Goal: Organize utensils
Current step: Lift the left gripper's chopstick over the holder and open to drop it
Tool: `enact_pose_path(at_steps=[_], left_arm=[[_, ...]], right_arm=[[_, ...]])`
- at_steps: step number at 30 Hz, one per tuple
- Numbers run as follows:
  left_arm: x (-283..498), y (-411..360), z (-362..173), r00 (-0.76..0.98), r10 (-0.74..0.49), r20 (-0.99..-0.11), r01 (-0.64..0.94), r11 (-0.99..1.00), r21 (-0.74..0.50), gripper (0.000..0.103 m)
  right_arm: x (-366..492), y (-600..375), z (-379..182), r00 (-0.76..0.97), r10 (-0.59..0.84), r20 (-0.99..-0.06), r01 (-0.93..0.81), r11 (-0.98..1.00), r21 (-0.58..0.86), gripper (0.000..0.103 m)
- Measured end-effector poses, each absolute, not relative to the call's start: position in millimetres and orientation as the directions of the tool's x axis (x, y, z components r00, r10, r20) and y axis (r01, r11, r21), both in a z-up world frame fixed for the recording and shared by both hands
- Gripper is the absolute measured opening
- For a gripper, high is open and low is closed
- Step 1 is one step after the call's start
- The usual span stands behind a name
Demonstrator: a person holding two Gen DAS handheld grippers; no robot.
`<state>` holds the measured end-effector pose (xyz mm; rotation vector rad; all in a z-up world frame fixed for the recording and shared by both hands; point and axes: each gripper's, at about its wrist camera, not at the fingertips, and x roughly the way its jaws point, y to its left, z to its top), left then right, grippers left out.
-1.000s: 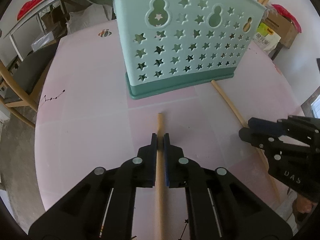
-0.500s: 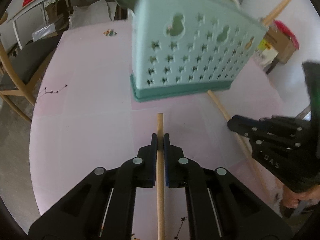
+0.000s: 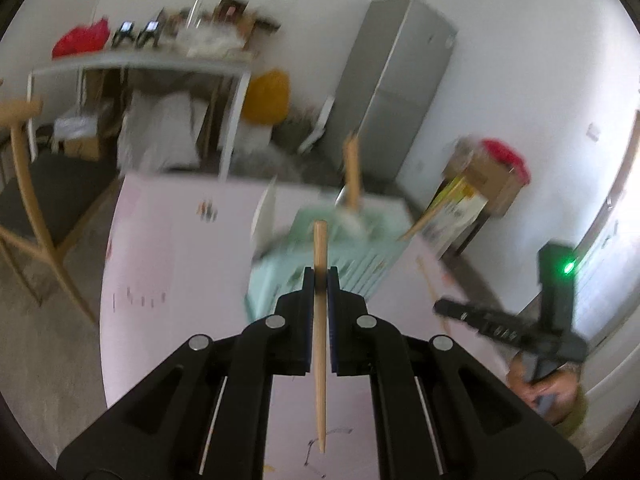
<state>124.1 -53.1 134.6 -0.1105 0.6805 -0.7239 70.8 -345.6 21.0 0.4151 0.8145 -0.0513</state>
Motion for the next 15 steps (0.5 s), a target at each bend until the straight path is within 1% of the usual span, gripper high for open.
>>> enact_pose_path(at_steps=[8,12,15], left_arm=[[137,-70,217,0.548,-0.761,-0.347,0.681,0.647,-0.343,0.005],[151,-87,250,0.566,-0.784,-0.256,0.71,0.621,-0.333,0.005],[165,-102,266,0.582,-0.786,-0.208,0.711,0.616,-0.339,0.005]], right_arm=[[63,-352,33,0.725,0.11,-0.68,0.198,0.912,0.359,0.007],[64,-354,30,0.723,0.117,-0.681,0.202,0.907,0.37,0.007],[64,-355,27,0.718,0.121,-0.686,0.206,0.903,0.376,0.007]])
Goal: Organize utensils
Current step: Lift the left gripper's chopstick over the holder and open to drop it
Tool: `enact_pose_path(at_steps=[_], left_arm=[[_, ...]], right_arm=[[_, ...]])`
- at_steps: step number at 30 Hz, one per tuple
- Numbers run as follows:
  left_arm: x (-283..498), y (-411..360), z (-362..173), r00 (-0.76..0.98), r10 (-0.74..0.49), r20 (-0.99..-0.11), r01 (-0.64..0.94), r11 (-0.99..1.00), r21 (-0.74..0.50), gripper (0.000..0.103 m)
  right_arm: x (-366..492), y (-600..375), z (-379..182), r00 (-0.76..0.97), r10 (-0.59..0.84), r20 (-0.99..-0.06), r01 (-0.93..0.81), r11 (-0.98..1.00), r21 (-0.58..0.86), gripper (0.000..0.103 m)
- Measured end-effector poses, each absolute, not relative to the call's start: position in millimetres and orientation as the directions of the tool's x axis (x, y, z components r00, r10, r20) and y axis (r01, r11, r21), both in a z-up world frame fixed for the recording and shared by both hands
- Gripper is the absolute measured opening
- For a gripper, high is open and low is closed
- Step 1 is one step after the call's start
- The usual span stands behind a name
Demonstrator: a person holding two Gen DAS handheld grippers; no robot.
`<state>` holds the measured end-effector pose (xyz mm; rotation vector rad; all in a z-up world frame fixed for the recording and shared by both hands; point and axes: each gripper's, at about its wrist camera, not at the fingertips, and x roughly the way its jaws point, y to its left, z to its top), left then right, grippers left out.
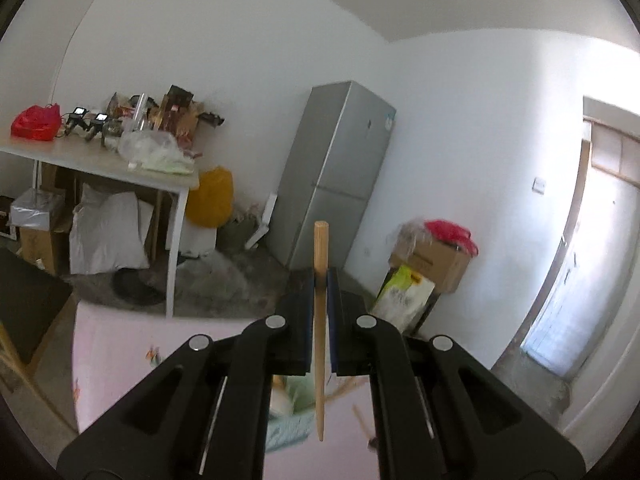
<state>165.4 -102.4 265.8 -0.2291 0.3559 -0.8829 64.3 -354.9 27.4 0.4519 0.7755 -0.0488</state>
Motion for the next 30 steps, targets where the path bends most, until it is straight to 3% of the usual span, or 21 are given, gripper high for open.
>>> enact_pose_path(at_steps=[8,18,27,30], left_arm=[[195,-151,261,0.636,-0.755,-0.157,0.688,0.648,-0.327,0.005],[211,-196,196,0.669,-0.707,-0.229,0.662,0.707,-0.249,0.005],[198,-188,160,0.653,-0.702,-0.284,0.666,0.711,-0.225,0.005],[193,-181,159,0.653,-0.697,-0.295,0.664,0.715,-0.219,0.013]], right_arm=[[67,-362,19,0.704,0.123,-0.7,0.227,0.895,0.385,0.007],[68,-368,13,0.696,0.115,-0.709,0.246,0.889,0.385,0.007],[65,-368,13,0.698,0.118,-0.706,0.246,0.887,0.391,0.007],[63,-366,15,0.703,0.119,-0.701,0.24,0.888,0.392,0.007]])
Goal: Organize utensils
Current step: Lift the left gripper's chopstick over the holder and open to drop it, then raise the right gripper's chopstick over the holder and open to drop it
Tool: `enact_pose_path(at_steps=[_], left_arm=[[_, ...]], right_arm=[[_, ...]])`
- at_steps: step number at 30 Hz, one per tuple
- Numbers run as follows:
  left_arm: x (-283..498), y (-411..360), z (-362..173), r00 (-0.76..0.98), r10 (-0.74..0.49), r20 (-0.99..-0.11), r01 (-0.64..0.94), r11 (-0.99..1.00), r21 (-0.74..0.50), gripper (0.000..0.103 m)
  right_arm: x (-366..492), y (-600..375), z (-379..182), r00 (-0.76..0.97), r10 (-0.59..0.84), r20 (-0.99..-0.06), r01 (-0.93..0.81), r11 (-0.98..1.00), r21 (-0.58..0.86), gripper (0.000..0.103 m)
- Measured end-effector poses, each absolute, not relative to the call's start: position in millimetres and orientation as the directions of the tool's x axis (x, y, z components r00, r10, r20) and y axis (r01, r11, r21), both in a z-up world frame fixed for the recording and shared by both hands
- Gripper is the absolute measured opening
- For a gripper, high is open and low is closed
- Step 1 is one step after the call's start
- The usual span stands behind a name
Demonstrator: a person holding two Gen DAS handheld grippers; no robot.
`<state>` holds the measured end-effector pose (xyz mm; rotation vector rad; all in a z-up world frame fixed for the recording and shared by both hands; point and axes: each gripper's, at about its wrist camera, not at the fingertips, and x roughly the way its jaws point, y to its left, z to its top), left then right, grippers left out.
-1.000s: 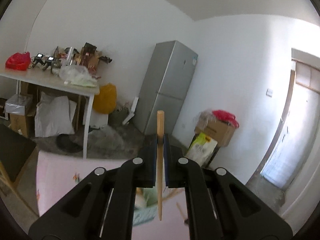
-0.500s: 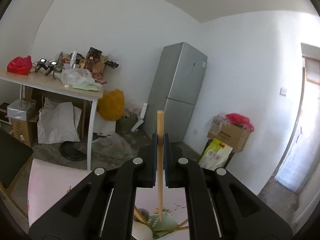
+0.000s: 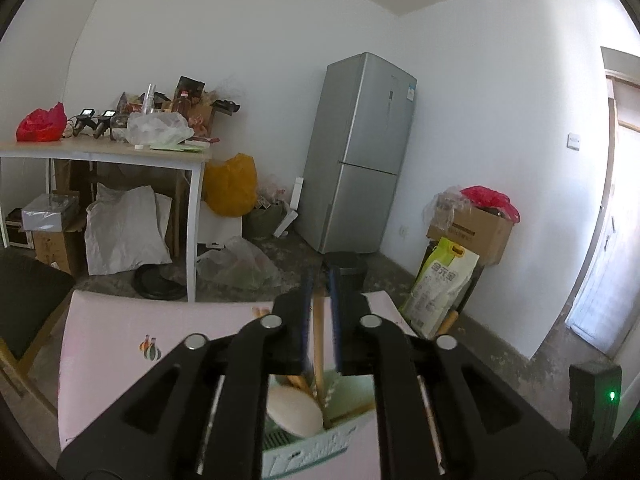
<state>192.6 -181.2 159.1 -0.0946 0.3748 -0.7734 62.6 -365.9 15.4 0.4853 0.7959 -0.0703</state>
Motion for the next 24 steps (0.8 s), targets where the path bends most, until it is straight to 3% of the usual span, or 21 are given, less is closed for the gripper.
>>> enact_pose_path(at_steps=[5,12,17,24], left_arm=[[173,-160,162,0.666,-0.687,-0.291,0.655,0.725,-0.212,0.029],[143,-124,160,0.673,-0.671,-0.311,0.639,0.739,-0.211,0.04],[119,-96,140,0.666,-0.646,-0.374,0.627,0.756,-0.189,0.051],[100,-66,97,0.669,-0.557,-0.493,0.565,0.812,-0.151,0.055]], right_arm=[[58,-362,22,0.713,0.121,-0.69,0.225,0.893,0.389,0.007],[51,-357,46,0.761,0.134,-0.634,0.175,0.899,0.4,0.007],[57,-358,88,0.821,0.137,-0.554,0.11,0.914,0.39,0.007],[90,-364,160,0.915,0.093,-0.393,0.037,0.949,0.312,0.007]])
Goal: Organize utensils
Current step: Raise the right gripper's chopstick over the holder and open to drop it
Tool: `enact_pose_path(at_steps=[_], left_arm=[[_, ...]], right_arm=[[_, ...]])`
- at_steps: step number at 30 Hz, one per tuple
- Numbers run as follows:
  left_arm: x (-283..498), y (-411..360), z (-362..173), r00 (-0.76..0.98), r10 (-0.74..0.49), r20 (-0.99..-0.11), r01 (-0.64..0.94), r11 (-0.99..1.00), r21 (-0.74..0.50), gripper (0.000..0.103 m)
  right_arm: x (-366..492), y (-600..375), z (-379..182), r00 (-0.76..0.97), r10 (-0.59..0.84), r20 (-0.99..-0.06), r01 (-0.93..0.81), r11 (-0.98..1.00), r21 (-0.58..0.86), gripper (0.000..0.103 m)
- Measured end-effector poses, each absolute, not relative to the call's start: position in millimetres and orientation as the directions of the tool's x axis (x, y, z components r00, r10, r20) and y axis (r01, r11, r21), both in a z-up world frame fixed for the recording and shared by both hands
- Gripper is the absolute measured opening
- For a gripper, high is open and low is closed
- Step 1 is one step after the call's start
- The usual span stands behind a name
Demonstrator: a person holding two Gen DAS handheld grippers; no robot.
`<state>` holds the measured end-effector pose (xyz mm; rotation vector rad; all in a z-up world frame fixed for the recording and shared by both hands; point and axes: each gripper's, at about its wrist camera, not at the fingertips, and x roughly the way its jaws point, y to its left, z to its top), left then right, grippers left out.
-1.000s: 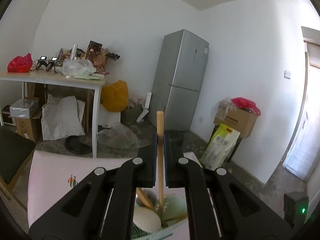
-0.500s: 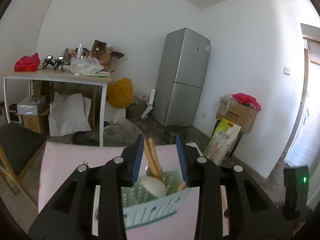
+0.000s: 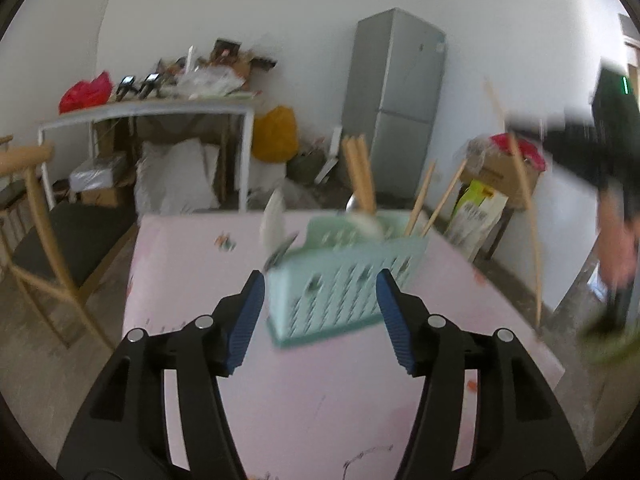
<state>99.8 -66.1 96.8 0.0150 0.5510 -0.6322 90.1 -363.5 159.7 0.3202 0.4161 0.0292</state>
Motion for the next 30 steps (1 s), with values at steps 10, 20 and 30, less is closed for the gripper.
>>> enact_pose_path(at_steps=[10,20,30], left_arm=[[100,-32,83,0.695,-0.497,-0.52,0.479,0.859,-0.181,0.056],[106,-23,79,0.706,-0.474,-0.526,0.453,0.873,-0.18,0.056],[106,-26,76,0.694,-0.476,-0.54,0.449,0.873,-0.193,0.057]], right_arm=[[172,-362,188,0.979,-0.004,-0.206,0.054,0.97,0.237,0.007],[207,-359,120,0.954,-0.07,-0.291,0.141,0.962,0.233,0.007],[158,-356,91,0.939,-0.05,-0.341,0.132,0.966,0.222,0.01]])
